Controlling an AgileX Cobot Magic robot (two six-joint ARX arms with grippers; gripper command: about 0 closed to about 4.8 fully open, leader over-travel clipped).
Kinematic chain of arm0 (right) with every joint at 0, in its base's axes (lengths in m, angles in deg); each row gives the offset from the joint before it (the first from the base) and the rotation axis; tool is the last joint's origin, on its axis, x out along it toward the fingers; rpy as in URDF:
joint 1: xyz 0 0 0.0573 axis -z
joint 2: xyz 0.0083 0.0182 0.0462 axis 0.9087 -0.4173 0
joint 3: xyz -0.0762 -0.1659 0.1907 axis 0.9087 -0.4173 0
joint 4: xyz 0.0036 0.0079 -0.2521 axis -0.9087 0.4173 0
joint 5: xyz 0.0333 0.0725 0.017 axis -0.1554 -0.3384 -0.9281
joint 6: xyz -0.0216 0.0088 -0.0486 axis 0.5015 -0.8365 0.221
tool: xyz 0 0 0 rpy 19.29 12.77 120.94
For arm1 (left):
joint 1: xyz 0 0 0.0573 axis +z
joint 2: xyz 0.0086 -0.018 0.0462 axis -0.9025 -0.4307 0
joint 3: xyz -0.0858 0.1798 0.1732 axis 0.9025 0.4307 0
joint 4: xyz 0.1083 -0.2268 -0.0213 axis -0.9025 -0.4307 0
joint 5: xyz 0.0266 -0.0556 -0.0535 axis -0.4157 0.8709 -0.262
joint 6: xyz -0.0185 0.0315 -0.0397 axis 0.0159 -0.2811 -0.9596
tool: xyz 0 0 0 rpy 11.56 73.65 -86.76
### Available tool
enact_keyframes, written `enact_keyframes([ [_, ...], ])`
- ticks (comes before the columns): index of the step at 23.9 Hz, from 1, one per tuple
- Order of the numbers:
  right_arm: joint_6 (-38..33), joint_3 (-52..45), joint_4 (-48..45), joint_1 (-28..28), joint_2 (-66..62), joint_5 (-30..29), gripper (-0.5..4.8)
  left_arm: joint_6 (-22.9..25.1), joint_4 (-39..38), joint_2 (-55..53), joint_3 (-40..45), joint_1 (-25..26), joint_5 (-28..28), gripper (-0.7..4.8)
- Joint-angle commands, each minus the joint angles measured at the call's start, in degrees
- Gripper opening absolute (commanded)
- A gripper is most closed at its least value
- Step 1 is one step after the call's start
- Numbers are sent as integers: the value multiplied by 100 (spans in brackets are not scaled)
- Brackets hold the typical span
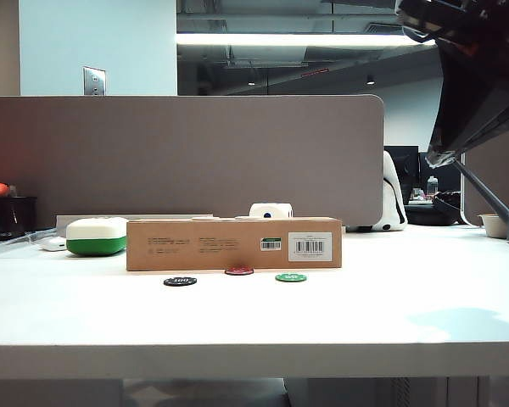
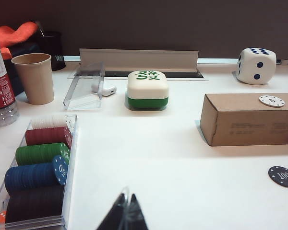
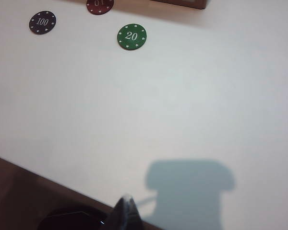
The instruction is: Push the chip, whose value equals the sum of all the chip values on the rectangular box, forward next to the box.
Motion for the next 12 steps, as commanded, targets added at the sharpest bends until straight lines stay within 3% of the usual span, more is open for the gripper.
enact_keyframes([
  [1,-17,20,-92,-4,7,4,-1,31,223,2,-24,2,20,-5],
  [12,-17,20,-92,-4,7,7,-1,28,411,2,-24,2,22,-5],
])
